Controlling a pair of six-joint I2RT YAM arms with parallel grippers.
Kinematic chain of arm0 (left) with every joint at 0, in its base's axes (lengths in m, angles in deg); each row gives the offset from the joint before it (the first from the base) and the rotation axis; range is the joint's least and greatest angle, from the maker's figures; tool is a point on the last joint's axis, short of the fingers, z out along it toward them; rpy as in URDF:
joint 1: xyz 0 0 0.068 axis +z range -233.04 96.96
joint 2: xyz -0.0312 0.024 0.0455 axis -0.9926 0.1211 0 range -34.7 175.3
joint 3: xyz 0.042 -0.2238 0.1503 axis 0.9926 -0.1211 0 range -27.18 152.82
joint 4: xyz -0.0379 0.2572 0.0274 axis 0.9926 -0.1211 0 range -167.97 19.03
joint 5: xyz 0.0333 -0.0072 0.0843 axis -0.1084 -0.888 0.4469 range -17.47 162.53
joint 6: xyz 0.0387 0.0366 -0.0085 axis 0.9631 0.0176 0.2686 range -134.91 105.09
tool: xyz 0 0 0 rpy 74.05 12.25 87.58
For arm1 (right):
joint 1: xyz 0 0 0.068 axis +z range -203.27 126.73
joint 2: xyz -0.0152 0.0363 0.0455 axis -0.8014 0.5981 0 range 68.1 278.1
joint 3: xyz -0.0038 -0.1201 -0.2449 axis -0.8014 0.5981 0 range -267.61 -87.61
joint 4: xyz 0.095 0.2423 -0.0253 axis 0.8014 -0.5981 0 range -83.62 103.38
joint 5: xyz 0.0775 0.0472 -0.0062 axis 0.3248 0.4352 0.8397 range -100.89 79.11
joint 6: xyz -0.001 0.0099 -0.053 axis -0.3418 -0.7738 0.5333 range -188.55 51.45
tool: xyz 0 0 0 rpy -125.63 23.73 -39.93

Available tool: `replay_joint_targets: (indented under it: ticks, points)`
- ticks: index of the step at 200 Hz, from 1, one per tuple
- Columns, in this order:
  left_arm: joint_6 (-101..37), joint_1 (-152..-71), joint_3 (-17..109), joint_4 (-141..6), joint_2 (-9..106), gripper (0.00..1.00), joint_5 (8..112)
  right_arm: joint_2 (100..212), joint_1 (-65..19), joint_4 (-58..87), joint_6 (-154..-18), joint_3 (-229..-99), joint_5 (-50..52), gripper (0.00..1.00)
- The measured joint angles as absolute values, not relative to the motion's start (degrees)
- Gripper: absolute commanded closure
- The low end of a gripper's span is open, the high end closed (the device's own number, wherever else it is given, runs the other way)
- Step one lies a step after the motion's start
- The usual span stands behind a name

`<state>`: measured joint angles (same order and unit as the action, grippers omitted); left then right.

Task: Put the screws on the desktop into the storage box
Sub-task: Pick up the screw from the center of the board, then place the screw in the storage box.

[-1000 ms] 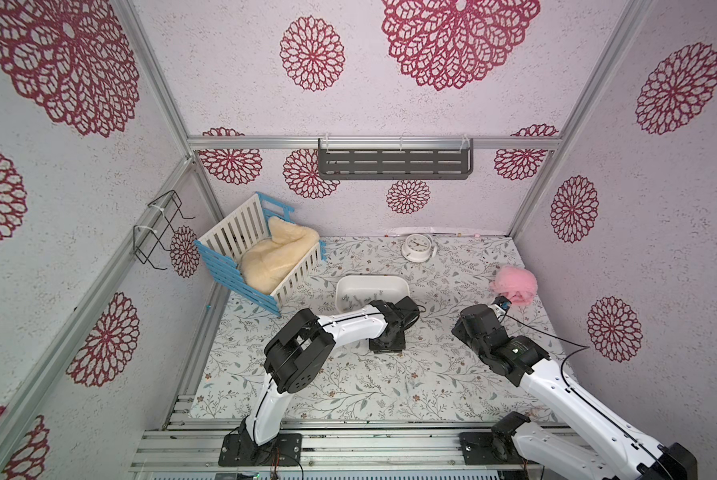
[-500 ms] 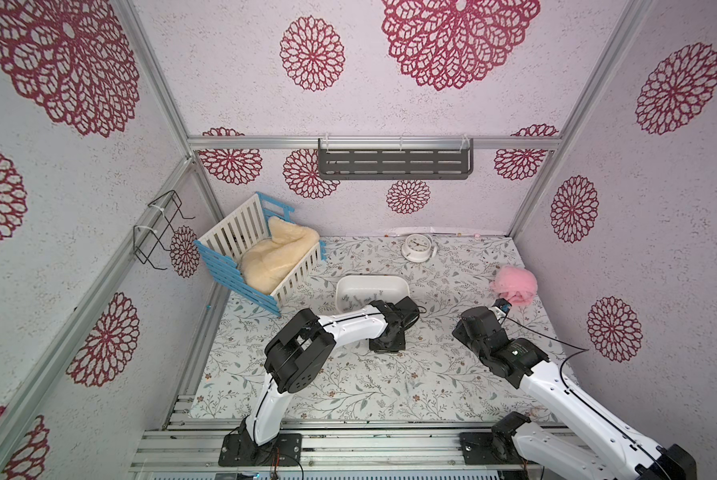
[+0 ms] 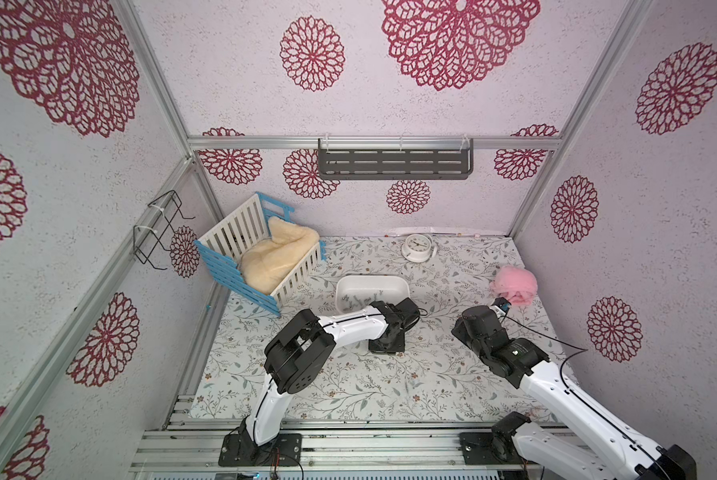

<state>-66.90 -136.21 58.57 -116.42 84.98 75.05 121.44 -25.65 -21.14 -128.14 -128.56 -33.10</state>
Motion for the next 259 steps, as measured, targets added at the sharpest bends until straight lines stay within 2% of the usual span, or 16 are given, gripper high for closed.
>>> replay_joint_targets:
  ticks: [100, 147, 200, 259]
  points:
    - [-61.94, -135.42, 58.55, -124.55, 68.48, 0.95, 79.14, 122.36, -25.78, -19.15, -128.14, -128.56, -30.94, 0.60]
    - [-57.76, -126.35, 61.35, -128.25, 64.65, 0.95, 81.09, 122.97, -25.78, -17.25, -128.04, -128.56, -28.82, 0.61]
    - [-52.17, -116.56, 69.35, -130.04, 67.30, 0.94, 82.03, 124.37, -25.78, -15.65, -127.64, -128.56, -26.90, 0.61]
    - [-49.24, -112.80, 74.90, -129.80, 81.50, 0.94, 78.07, 124.78, -25.78, -15.35, -127.49, -128.65, -25.96, 0.61]
